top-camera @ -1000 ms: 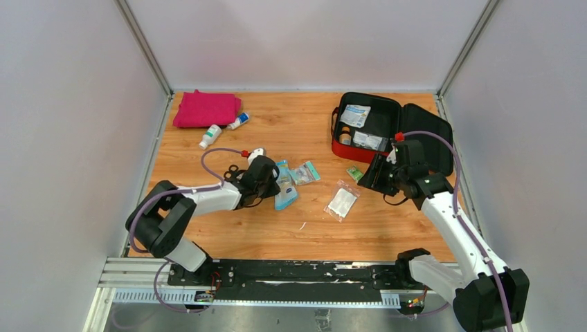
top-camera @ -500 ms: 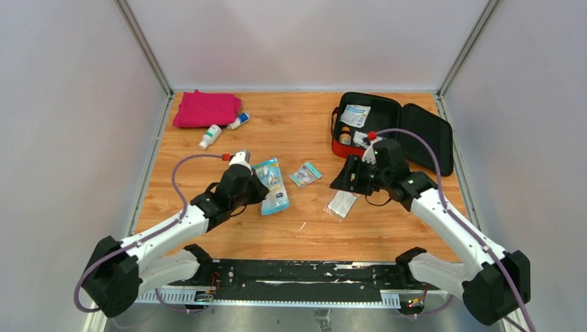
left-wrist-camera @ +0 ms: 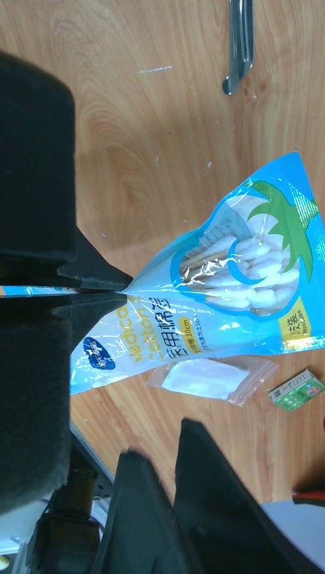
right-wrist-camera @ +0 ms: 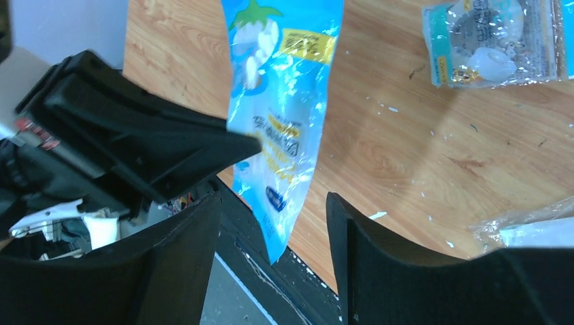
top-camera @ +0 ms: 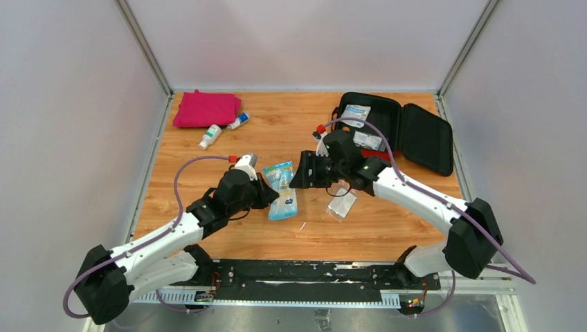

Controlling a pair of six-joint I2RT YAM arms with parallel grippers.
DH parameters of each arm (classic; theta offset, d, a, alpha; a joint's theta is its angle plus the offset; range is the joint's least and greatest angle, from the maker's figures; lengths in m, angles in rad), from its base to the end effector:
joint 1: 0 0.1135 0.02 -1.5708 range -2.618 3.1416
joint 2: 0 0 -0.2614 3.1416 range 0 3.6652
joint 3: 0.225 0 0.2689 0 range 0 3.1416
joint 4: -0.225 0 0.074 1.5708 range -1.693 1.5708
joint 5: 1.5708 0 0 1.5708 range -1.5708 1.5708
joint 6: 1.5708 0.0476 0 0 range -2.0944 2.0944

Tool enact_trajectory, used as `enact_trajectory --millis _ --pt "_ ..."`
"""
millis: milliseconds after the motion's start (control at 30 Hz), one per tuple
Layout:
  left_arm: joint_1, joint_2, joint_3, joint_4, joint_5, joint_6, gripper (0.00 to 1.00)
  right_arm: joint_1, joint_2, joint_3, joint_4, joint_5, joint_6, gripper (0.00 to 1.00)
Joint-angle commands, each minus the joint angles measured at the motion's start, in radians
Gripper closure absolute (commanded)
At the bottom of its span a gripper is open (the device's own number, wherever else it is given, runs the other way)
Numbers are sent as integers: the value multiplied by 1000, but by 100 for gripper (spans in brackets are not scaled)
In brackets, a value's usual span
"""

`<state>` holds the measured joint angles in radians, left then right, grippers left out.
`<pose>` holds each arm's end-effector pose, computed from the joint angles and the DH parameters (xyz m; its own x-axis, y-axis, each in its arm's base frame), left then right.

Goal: Organize the medicine kit

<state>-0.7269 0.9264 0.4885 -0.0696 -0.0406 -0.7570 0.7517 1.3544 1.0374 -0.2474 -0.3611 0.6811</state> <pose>0.1747 -0.1528 0.2066 -0.7018 -0.2942 -0.6488 0.2140 0.7817 -0.5858 0.2309 0.2389 0.2807 -0.8431 0.0182 -0.5374 -0.4197 0.6026 0.6788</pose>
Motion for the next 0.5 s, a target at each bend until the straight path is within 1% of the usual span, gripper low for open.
enact_trajectory --millis 0,100,233,333,367,467 --pt "-12 -25 0 30 22 12 100 19 71 37 -13 56 3 39" --pt "-13 -37 -5 28 22 16 100 25 117 49 -15 40 7 43" --pt "-14 -34 -15 42 32 14 100 44 170 76 -13 16 2 43" --pt "-14 -30 -22 54 34 6 100 61 197 93 -8 11 1 46" --pt "-14 -30 -22 54 34 5 100 66 203 99 -5 12 0 49" --pt "-14 -33 -23 49 34 8 100 77 213 107 -5 28 0 62"
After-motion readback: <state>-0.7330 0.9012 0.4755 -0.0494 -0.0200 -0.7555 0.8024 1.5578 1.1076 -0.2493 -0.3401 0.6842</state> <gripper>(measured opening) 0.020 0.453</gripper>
